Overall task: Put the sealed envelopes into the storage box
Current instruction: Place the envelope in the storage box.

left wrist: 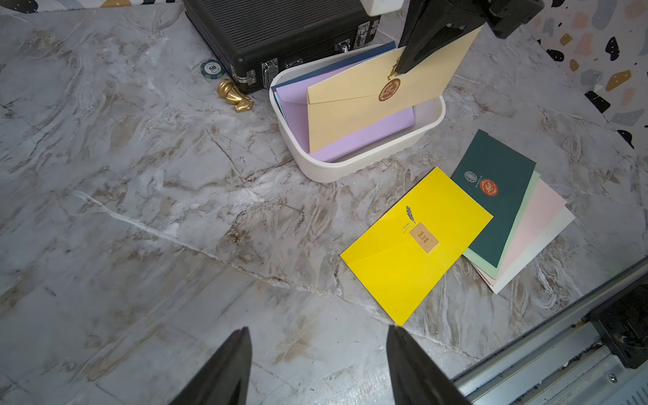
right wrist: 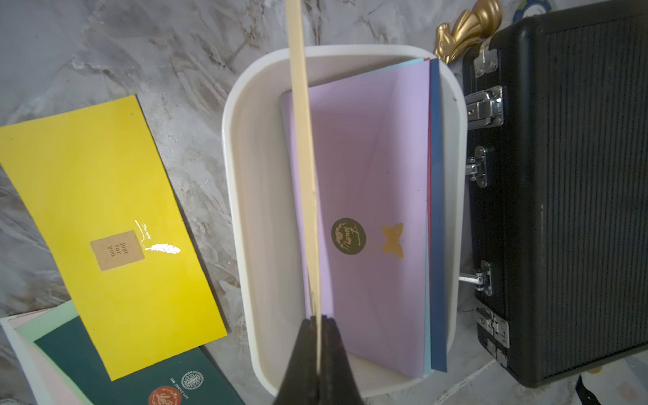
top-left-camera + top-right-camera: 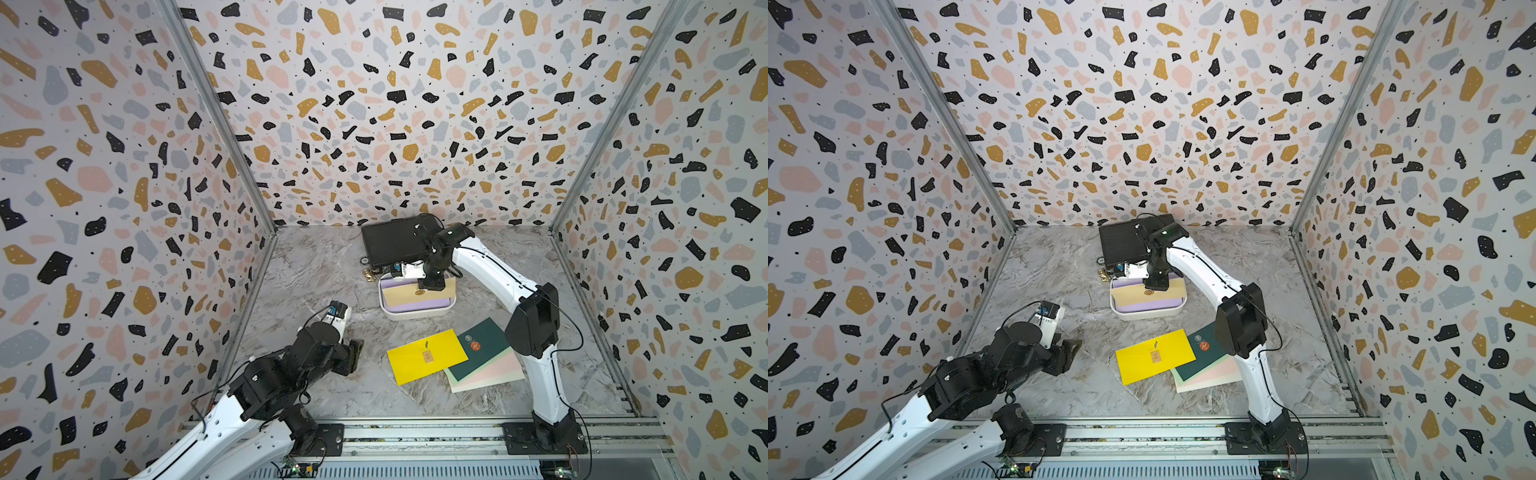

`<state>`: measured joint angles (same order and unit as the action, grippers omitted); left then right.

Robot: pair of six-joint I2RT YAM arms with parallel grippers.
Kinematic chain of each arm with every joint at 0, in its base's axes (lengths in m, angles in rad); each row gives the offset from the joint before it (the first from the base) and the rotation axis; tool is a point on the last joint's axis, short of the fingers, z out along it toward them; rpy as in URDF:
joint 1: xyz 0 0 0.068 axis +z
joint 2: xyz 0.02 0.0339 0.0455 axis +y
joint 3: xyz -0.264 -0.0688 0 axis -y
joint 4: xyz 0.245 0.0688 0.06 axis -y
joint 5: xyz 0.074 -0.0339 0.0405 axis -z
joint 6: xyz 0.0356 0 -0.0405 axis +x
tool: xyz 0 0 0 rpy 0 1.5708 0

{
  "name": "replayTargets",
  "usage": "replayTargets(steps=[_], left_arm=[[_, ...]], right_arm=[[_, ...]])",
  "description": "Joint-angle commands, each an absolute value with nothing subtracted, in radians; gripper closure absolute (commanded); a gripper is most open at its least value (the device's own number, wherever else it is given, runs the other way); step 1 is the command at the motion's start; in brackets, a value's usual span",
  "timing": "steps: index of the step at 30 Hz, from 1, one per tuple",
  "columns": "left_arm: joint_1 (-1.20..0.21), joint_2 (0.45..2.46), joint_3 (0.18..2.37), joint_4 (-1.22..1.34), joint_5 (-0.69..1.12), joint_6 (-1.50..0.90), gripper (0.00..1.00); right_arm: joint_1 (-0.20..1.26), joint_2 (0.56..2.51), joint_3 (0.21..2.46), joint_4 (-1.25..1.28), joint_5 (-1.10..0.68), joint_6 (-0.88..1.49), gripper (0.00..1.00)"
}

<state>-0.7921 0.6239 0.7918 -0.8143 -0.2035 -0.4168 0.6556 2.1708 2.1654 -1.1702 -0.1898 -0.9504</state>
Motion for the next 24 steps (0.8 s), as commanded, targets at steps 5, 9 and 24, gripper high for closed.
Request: replayTargets(steps=[5, 9, 24], left_arm=[[-0.792, 0.626, 0.784, -0.785, -0.211, -0.402, 0.35], [-0.793, 0.631, 0.783, -0.785, -0.209, -0.402, 0.34], [-0.793, 0.628, 0.781, -0.782, -0.190, -0.399, 0.23]], right_arm=[[0.647, 2.169, 2.198, -1.163, -0.263, -0.945, 1.00], [0.643, 2.174, 2.185, -1.163, -0.266, -0.947, 1.00], [0.632, 2.221, 2.160, -1.121, -0.265, -0.944, 0.94]])
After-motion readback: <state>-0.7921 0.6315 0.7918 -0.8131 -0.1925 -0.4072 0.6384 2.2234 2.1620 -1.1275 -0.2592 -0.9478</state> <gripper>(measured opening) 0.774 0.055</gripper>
